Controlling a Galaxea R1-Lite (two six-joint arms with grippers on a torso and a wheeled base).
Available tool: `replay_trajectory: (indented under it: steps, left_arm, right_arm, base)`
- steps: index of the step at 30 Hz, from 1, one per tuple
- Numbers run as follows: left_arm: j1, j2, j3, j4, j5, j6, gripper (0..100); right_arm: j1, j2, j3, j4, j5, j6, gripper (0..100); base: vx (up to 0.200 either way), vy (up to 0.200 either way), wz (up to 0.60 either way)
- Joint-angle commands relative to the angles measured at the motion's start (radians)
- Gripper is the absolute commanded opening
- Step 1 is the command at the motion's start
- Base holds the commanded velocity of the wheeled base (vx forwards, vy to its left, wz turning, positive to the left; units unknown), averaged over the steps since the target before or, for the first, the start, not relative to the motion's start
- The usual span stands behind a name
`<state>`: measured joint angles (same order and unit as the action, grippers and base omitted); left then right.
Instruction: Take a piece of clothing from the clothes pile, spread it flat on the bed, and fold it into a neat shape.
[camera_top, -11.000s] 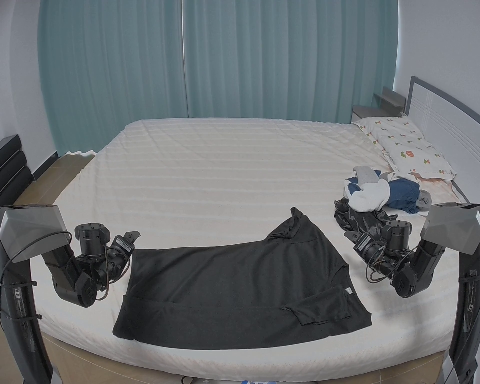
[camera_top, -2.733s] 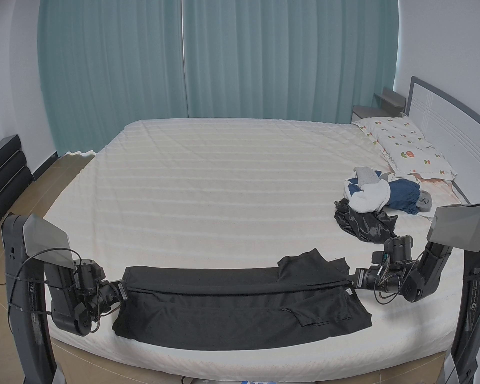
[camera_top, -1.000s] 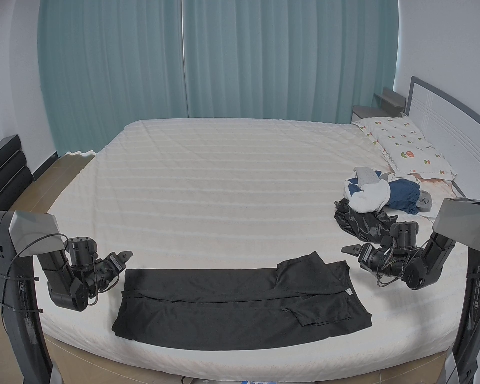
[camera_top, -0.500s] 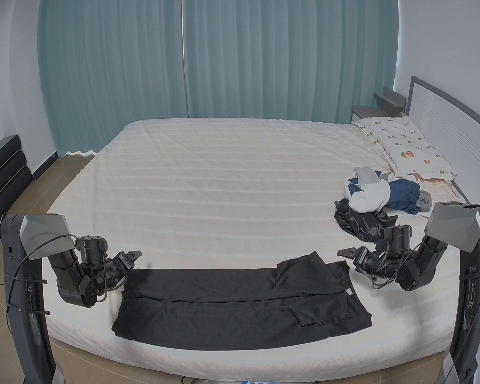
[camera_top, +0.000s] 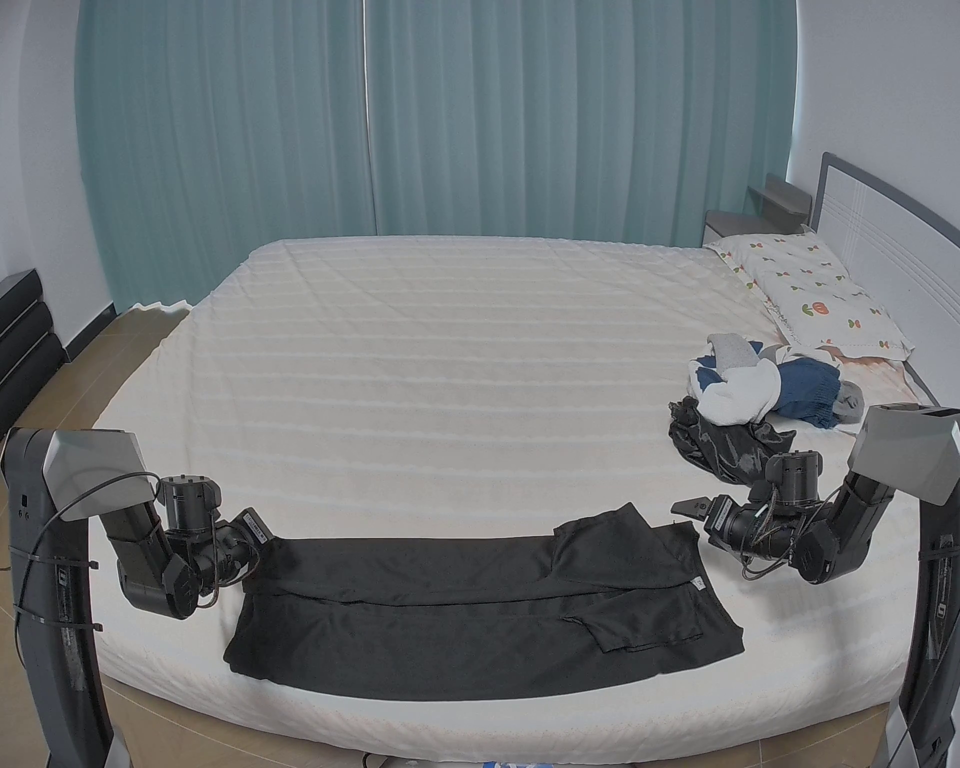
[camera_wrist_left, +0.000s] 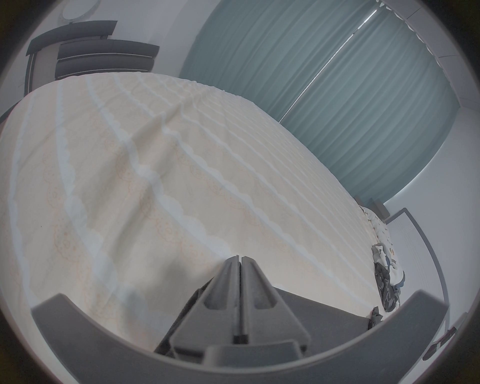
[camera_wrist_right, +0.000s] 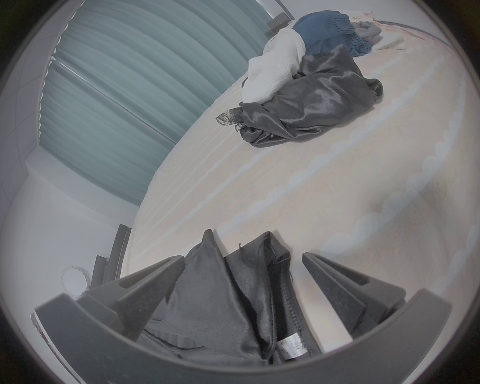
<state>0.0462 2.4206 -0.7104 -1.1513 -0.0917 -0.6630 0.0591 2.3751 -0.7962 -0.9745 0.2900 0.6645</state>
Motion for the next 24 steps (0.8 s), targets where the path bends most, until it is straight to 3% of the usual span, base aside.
replay_trajectory:
  steps: [1, 17, 18, 24]
  left_arm:
    - [0.001, 0.000, 0.009, -0.007, 0.001, -0.001, 0]
    - [0.004, -0.003, 0.032, -0.010, 0.013, -0.004, 0]
    - [0.004, -0.003, 0.034, -0.010, 0.013, -0.004, 0]
    - [0.004, -0.005, 0.042, -0.010, 0.015, -0.006, 0]
  right_arm:
    - [0.016, -0.025, 0.020, -0.001, 0.000, 0.000, 100]
    - [0.045, 0.041, -0.041, 0.000, -0.008, -0.002, 100]
    - [0.045, 0.047, -0.048, 0.000, -0.008, -0.002, 0]
    - [0.044, 0.084, -0.089, 0.023, -0.011, 0.000, 0]
  base:
    - [0.000, 0.000, 0.00]
    - [0.000, 0.000, 0.00]
    - [0.000, 0.000, 0.00]
    - [0.000, 0.000, 0.00]
